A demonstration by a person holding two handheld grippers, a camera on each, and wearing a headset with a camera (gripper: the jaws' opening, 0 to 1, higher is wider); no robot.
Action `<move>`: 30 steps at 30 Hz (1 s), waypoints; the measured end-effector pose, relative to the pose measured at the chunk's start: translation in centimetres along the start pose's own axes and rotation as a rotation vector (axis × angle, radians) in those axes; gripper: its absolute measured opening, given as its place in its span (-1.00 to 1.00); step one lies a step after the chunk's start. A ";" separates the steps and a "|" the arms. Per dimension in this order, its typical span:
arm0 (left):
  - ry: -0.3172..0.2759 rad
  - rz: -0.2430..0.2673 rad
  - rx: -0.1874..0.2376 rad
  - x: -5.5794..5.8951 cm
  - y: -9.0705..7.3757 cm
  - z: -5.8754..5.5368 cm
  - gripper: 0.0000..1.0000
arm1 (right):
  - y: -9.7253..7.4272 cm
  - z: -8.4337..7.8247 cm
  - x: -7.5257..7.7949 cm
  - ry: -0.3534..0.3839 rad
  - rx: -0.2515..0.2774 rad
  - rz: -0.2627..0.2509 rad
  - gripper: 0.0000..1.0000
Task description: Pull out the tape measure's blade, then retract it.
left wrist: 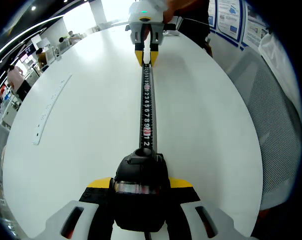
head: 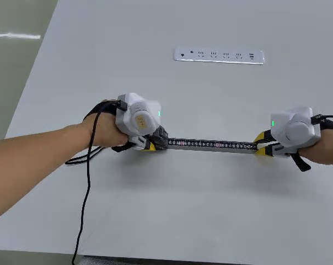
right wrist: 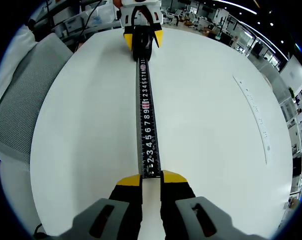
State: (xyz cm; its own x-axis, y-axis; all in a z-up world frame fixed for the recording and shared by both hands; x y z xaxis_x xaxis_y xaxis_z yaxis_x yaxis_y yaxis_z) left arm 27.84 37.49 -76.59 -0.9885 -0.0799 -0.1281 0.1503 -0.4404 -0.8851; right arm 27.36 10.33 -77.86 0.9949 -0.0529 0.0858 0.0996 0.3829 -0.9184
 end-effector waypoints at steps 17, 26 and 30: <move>0.004 0.004 0.007 -0.1 0.1 0.1 -0.27 | 0.1 0.0 0.0 -0.009 -0.016 -0.006 -0.75; 0.004 0.002 0.009 -0.2 0.3 0.1 -0.26 | 0.1 0.0 0.1 -0.030 -0.035 -0.010 -0.74; 0.002 0.000 0.016 -0.1 0.3 0.1 -0.26 | 0.2 0.1 0.1 -0.060 -0.055 0.000 -0.73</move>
State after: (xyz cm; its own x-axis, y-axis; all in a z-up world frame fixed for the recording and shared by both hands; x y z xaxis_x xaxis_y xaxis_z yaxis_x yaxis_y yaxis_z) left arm 28.04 37.22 -76.82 -0.9886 -0.0782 -0.1288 0.1503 -0.4547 -0.8779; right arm 27.50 10.48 -78.03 0.9943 0.0029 0.1069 0.0999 0.3316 -0.9381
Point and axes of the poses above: the centre of the closed fingertips' face, and the gripper's own axes: y roughly forward along the fingers, x roughly to its right, z roughly out of its top, the point moved 3 cm from there along -y, roughly backward along the fingers, and after that the axes turned 1 degree about -x, right-handed, at the moved point
